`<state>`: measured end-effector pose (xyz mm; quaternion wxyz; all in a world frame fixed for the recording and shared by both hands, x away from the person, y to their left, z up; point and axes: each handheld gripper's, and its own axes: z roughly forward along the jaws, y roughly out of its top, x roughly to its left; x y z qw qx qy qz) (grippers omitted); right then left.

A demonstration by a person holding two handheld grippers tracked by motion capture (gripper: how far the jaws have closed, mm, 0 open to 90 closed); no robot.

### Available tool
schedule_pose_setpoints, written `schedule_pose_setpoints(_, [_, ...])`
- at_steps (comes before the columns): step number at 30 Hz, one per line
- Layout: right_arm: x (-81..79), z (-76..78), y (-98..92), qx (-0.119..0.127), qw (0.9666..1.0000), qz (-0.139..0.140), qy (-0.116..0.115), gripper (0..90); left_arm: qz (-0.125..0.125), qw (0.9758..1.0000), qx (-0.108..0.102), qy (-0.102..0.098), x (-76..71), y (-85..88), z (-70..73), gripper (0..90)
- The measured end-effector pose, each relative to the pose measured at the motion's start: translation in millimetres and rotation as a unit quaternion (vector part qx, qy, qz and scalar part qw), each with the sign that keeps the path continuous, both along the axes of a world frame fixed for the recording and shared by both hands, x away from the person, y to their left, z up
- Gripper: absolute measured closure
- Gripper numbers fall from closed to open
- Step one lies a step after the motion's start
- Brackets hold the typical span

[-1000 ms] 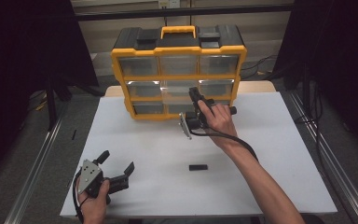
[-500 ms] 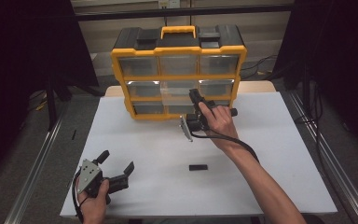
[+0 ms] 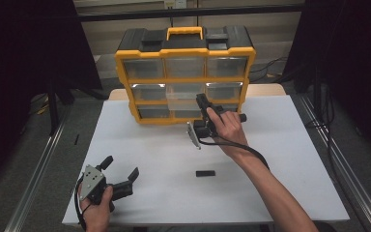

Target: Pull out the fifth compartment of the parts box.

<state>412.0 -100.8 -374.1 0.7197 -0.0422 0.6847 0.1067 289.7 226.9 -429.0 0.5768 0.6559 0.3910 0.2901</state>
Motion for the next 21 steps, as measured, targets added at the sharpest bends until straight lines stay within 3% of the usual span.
schedule_pose_setpoints(18, [-8.1, -1.0, 0.5, 0.002, 0.9999, 0.009, -0.004, 79.1, 0.0, 1.0, 0.009, -0.002, -0.1, 0.8, 0.5, 1.5])
schedule_pose_setpoints(21, [-9.1, -0.9, 0.0, 0.001, 0.9999, 0.011, -0.003, 79.0, 0.002, 1.0, 0.002, 0.0, 0.4, 0.1, 0.1, 1.5])
